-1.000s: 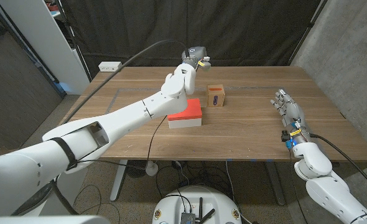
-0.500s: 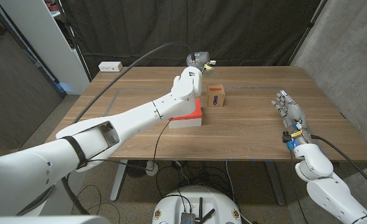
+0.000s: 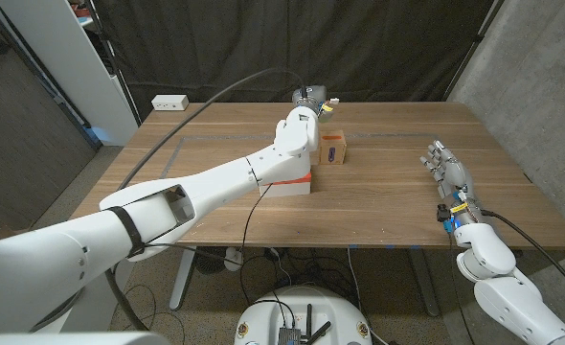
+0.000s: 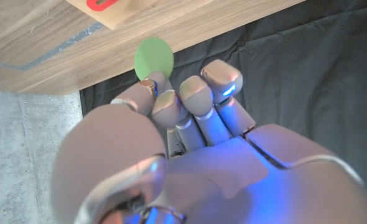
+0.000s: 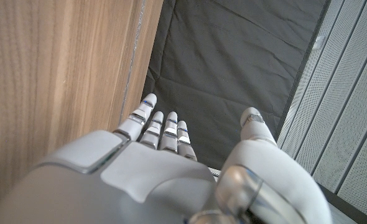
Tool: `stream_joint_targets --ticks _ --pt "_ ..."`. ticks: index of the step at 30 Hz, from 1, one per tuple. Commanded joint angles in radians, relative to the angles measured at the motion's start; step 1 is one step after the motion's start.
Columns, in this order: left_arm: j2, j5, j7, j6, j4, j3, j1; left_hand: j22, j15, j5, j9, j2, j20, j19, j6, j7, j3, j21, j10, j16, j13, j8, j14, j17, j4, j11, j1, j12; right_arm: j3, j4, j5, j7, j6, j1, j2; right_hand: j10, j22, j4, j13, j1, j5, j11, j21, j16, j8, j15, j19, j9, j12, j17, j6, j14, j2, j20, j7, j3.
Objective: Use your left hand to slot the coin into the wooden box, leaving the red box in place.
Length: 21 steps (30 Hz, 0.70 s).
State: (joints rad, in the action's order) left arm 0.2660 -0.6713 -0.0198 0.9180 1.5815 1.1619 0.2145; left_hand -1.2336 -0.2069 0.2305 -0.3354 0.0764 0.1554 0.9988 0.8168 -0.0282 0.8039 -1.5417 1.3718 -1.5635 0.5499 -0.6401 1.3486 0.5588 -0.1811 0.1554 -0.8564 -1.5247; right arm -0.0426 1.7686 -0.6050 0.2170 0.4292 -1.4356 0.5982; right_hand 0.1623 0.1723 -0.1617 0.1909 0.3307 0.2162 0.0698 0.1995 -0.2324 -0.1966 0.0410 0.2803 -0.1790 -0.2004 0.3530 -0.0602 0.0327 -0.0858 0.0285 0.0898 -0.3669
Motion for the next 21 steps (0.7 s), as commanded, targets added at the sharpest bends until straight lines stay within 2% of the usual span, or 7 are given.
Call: stream_joint_targets --ticks 1,12,21 --pt "-0.043 0.04 -0.016 0.026 -0.06 0.025 -0.023 -0.003 0.0 0.004 -0.016 0.0 0.053 -0.006 0.164 -0.04 0.004 -0.002 -0.002 -0.002 0.012 -0.007 -0.001 0.005 -0.002 0.004 -0.01 -0.002 0.003 -0.004 -0.002 -0.003 0.006 -0.005 -0.004 0.01 0.003 0.006 0.003 0.009 0.006 0.0 0.0 -0.004 0.002 0.0 0.009 -0.005 -0.001 0.002 -0.008 0.005 -0.002 0.001 0.003 -0.003" --pt "-0.088 0.076 0.024 0.063 -0.113 0.046 -0.036 -0.002 0.0 0.005 -0.015 0.0 0.054 -0.007 0.165 -0.041 0.005 -0.001 -0.002 0.003 0.002 -0.003 -0.006 -0.001 -0.002 0.006 -0.011 0.006 0.004 -0.009 -0.007 -0.005 0.01 -0.007 -0.008 0.011 0.003 0.007 0.003 0.009 0.006 0.0 0.0 -0.004 0.002 0.0 0.009 -0.005 0.0 0.002 -0.008 0.006 -0.002 0.001 0.003 -0.002" --pt "-0.124 0.111 0.074 0.055 -0.169 0.06 -0.042 -0.002 0.0 0.006 -0.017 0.0 0.054 -0.007 0.165 -0.041 0.005 0.0 -0.002 -0.001 0.006 -0.001 -0.004 0.001 -0.002 0.007 -0.012 0.003 0.008 -0.013 -0.013 -0.009 0.015 -0.012 -0.009 0.011 0.003 0.007 0.003 0.009 0.006 -0.001 0.0 -0.005 0.002 0.001 0.009 -0.005 0.0 0.002 -0.007 0.007 -0.002 0.001 0.003 -0.002"
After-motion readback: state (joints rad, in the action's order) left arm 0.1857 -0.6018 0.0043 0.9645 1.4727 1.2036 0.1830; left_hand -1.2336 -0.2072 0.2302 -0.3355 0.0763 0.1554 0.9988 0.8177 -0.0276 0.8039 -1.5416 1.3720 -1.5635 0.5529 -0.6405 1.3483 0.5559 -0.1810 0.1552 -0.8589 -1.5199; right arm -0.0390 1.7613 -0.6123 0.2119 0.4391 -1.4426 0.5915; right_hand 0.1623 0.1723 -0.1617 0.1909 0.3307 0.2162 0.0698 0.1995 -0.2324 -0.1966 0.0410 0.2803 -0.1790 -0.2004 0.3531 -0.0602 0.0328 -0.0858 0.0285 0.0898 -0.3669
